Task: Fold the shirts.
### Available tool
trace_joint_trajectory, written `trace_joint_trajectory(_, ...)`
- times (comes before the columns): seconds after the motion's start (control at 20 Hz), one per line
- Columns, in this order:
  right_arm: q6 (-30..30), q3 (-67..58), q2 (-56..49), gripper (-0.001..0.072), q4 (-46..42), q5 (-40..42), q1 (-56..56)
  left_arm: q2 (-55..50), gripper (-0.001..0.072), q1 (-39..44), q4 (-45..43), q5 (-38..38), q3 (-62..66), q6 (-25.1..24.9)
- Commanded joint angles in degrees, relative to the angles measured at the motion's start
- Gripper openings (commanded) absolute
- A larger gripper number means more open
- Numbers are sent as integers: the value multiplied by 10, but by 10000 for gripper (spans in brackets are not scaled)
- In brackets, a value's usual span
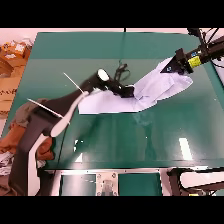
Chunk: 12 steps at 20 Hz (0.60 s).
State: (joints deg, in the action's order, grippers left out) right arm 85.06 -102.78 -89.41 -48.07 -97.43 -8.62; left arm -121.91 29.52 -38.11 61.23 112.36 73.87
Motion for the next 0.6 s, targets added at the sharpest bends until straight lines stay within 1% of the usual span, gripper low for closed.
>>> trace_joint_trajectory(0.0,28,0,1,17,1,28,30,35,23,-92,-110,179,76,53)
trace_joint_trajectory(0.1,40,2,0,17,12,64,66,79,24,-153,-138,207,75,60)
trace_joint_trajectory(0.15,45,8,0,17,23,94,92,100,24,-186,-145,221,75,71)
trace_joint_trajectory(0.35,46,51,-22,17,33,236,223,152,24,-279,-145,252,73,78)
trace_joint_trajectory(0.45,45,68,-59,17,58,319,300,163,24,-306,-145,255,69,77)
trace_joint_trajectory(0.55,42,70,-116,18,72,434,382,163,24,-323,-146,263,69,77)
